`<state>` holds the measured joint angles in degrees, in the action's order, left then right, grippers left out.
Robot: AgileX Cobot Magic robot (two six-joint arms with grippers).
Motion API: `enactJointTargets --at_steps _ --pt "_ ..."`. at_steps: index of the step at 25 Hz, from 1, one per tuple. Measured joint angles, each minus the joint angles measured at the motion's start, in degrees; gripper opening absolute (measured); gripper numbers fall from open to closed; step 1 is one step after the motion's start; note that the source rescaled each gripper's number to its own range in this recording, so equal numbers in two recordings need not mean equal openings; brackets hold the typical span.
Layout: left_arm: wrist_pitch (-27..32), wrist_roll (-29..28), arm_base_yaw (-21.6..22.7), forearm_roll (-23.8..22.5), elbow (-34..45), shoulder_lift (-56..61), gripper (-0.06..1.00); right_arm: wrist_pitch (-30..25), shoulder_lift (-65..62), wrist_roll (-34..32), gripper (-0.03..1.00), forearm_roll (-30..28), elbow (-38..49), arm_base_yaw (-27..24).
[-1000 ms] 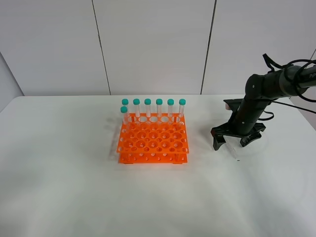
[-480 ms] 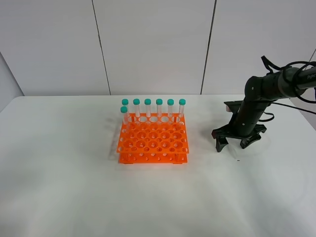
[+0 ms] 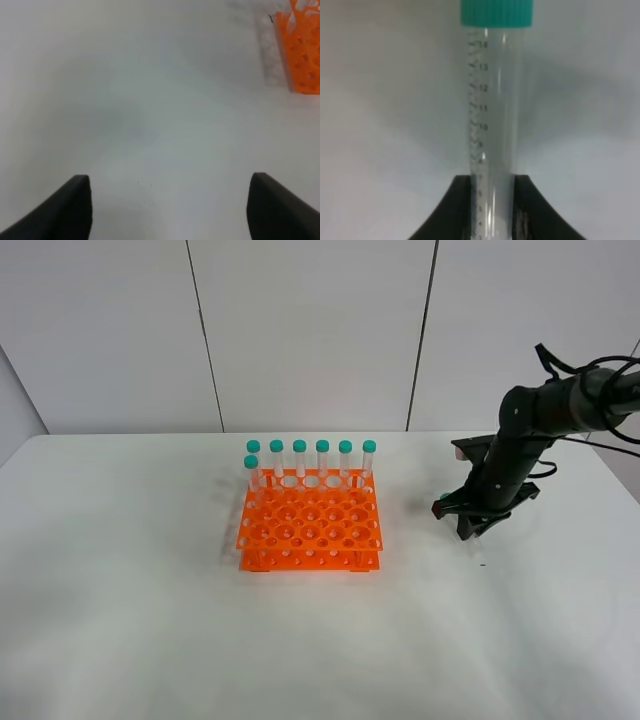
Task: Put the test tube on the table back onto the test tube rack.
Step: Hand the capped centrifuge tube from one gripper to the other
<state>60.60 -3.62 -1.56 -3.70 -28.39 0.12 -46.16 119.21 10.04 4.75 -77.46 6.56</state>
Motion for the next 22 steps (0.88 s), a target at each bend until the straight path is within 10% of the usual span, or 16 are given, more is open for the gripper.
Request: enactJointTargets --at_steps 13,22 --pt "0.0 0.0 0.0 0.0 0.0 0.0 0.90 -6.5 -36.5 -1.0 0.03 -0.6 13.6 0.0" --pt "0.0 0.0 0.0 0.0 0.0 0.0 0.89 1.8 -44.2 12.5 0.03 7.3 26.2 0.0"
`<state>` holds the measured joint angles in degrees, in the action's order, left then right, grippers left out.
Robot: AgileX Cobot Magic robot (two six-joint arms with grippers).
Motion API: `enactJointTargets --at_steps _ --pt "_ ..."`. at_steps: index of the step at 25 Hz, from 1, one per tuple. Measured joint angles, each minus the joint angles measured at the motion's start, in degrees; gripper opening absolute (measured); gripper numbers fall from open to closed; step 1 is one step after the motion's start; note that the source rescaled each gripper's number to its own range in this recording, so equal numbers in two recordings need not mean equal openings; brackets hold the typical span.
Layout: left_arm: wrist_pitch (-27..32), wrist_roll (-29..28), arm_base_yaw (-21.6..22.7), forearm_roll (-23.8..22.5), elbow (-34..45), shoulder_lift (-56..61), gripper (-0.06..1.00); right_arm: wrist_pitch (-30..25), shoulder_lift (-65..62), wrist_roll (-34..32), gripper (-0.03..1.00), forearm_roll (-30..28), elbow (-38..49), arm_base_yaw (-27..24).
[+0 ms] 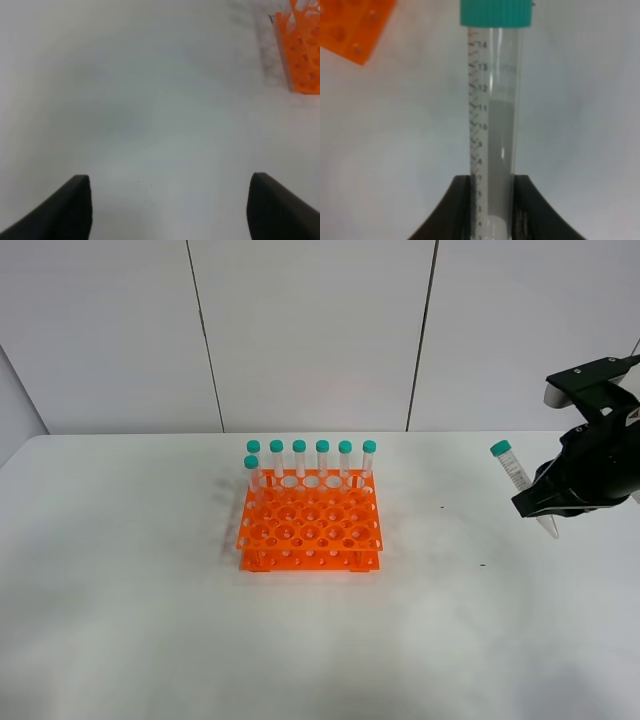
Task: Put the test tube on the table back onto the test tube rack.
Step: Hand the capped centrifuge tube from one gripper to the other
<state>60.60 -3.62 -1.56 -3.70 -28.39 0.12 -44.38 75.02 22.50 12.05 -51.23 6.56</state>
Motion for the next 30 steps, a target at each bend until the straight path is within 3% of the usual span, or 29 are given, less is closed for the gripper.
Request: enactJointTargets --at_steps 8,14,18,21,24,26,28,30 --pt "0.0 0.0 0.0 0.0 0.0 0.0 0.89 0.5 0.0 11.6 0.03 16.2 -2.9 1.6" --pt "0.0 0.0 0.0 0.0 0.0 0.0 0.89 2.5 0.0 15.0 0.03 18.2 -2.9 12.3" --pt "-1.9 -0.2 0.0 0.3 -2.0 -1.7 0.89 3.9 0.0 24.4 0.03 20.5 -2.9 13.1" --pt "-7.8 -0.2 0.0 2.8 -5.4 -8.7 0.89 2.9 0.0 32.1 0.03 25.1 -2.1 13.1" --pt "-17.3 1.3 0.0 9.0 -7.6 -17.8 0.89 2.7 0.0 35.7 0.03 30.1 1.0 13.1" --pt "-24.5 5.4 0.0 15.0 -7.8 -24.2 0.89 3.0 0.0 37.4 0.03 32.1 2.9 13.1" --pt "-31.9 12.2 0.0 23.7 -7.9 -31.4 0.89 3.0 0.0 38.2 0.03 33.9 3.7 13.1" --pt "-35.9 22.4 -0.2 35.5 -8.0 -38.1 0.89 3.1 0.0 38.4 0.03 36.5 3.7 13.1"
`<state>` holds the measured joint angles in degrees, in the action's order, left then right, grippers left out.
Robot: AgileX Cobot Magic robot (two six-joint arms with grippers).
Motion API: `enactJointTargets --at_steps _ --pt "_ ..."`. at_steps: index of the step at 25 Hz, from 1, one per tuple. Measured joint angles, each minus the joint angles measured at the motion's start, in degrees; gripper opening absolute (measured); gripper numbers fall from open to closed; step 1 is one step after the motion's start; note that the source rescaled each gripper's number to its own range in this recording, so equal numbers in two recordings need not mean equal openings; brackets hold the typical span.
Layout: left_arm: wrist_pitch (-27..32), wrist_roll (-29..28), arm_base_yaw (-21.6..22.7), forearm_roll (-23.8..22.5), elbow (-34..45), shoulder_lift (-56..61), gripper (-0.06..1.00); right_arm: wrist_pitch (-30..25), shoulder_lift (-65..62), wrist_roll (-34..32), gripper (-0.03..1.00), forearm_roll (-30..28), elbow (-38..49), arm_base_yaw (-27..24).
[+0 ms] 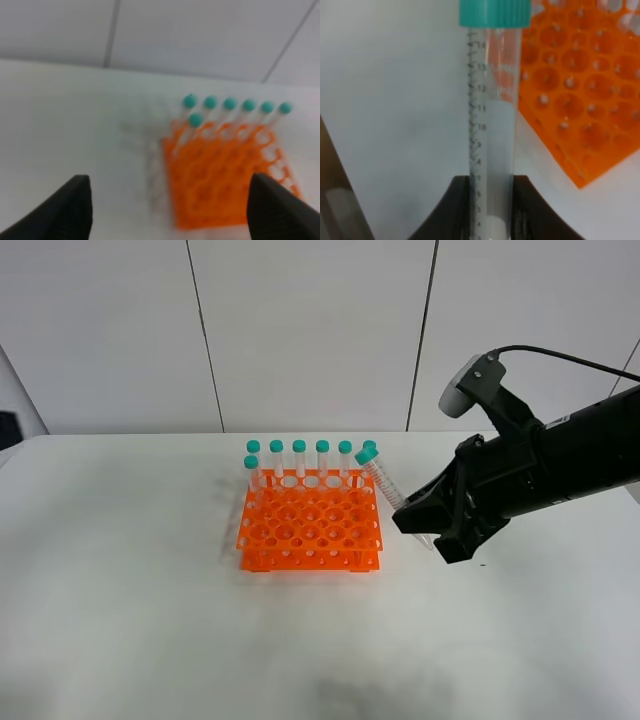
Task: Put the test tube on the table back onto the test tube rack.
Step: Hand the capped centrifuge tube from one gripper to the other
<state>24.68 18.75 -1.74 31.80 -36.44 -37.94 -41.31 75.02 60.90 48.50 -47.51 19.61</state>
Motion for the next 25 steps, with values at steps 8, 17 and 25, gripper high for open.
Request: enactJointTargets --at_steps 8,17,25 --pt "-1.4 41.9 -12.1 47.8 -4.2 -23.9 0.89 0.6 0.0 0.1 0.03 3.3 0.0 0.0" --pt "-2.3 60.1 -26.0 66.5 -11.9 -41.3 0.89 -1.3 0.0 0.1 0.03 5.2 0.0 0.0" --pt "-2.3 60.5 -31.5 66.9 -15.5 -46.0 0.89 -2.0 0.0 0.1 0.03 6.2 0.0 0.0"
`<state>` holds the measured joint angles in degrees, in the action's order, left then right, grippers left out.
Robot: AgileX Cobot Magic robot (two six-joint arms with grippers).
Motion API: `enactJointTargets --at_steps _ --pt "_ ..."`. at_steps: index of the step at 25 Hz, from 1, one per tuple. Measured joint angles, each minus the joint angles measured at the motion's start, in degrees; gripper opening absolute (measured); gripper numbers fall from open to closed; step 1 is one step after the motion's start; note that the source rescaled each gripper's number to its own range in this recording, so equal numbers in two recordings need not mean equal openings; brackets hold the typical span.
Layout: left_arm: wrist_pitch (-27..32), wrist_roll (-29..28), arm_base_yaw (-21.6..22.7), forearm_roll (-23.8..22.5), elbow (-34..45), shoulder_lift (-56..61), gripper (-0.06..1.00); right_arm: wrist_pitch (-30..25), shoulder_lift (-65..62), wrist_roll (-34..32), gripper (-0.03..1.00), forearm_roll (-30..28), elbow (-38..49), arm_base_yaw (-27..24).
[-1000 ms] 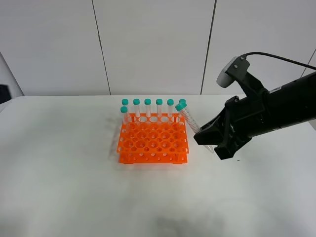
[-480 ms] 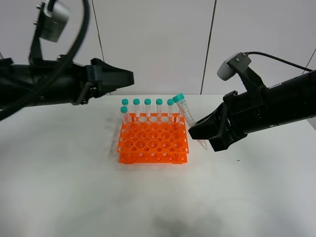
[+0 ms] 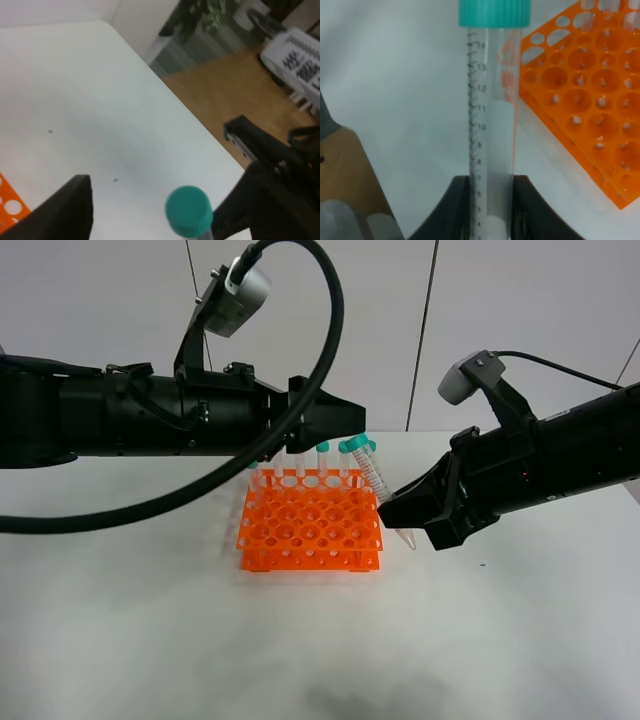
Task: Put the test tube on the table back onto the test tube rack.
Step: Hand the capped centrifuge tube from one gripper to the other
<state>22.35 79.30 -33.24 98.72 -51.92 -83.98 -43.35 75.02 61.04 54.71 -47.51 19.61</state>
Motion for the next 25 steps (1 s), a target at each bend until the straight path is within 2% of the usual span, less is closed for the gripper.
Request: enactJointTargets --at_steps 6,9,13,25 --pt "0.2 0.1 -1.9 0.0 -0.1 -0.7 0.89 0.3 0.0 0.0 0.03 0.2 0.0 3.6" --pt "0.5 0.1 -2.1 0.1 -0.1 -0.7 0.89 3.0 0.0 -0.6 0.03 0.3 0.0 5.9" --pt "0.6 -0.7 -2.1 0.1 -0.1 -0.7 0.89 6.7 0.0 -3.5 0.03 -0.7 0.0 6.0" --pt "-0.6 -0.9 -2.1 0.1 -0.1 -0.7 0.89 7.9 0.0 -6.2 0.03 -1.9 0.0 6.0"
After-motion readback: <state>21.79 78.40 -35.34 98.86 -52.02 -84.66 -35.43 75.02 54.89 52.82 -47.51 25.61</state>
